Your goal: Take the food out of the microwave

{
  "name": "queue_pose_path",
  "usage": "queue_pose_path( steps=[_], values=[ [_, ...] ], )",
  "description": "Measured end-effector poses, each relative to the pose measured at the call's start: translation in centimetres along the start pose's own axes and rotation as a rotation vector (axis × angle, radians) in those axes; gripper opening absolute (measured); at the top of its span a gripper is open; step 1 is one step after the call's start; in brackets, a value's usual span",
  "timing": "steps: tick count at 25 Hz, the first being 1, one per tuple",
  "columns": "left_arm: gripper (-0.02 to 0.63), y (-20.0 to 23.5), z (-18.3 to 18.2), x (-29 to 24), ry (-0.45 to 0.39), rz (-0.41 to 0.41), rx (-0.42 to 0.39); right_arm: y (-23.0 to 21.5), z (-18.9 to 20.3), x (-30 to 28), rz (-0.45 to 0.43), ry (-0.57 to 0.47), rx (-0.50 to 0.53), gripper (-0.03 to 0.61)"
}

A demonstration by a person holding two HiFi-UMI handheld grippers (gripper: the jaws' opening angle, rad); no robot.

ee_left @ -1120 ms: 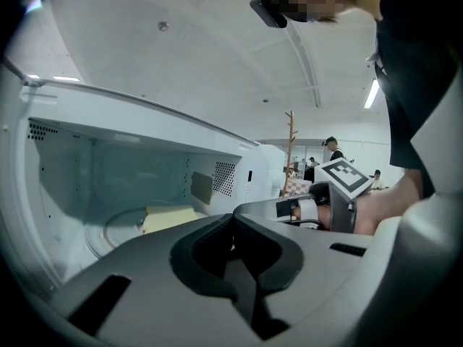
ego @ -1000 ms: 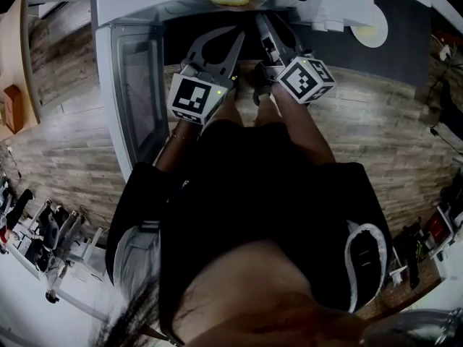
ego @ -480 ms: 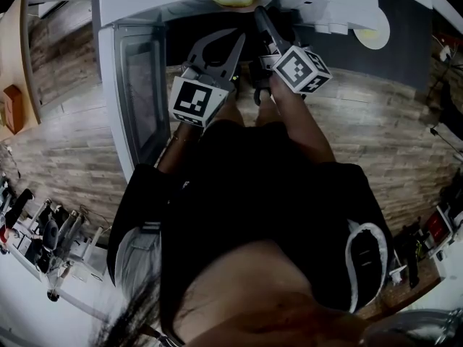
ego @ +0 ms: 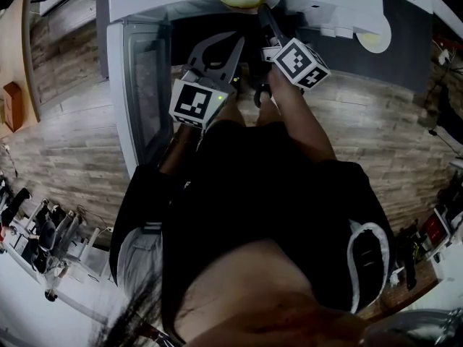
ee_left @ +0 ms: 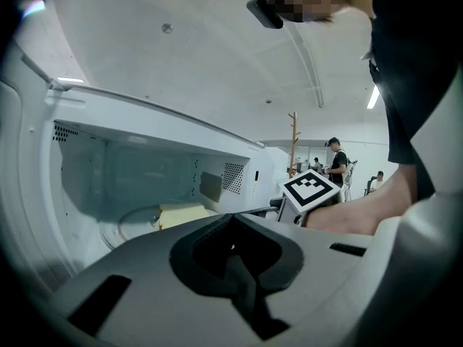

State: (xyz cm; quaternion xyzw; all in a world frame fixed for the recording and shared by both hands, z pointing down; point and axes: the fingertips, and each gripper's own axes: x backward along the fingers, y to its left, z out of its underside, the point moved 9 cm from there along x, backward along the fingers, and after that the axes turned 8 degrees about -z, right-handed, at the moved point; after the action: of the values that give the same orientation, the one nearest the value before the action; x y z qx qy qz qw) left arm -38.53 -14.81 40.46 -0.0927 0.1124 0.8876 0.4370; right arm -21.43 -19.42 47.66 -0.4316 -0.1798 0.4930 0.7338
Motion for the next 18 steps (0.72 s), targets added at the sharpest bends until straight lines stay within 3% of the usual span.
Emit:
queue_pose_path(
  steps=[11,18],
  values=[
    [0.008,0.2,0.0,0.4,-0.01,0.005,0.01,-0.3,-0.2,-1.3,0.012,-0.044,-0.138,0.155],
    [0.008,0.4,-0.1,0.5,-0.007,-0.004,0.009,-1.0,0.3,-1.4,-0.066,-0.111,-0.264,0.118]
  ],
)
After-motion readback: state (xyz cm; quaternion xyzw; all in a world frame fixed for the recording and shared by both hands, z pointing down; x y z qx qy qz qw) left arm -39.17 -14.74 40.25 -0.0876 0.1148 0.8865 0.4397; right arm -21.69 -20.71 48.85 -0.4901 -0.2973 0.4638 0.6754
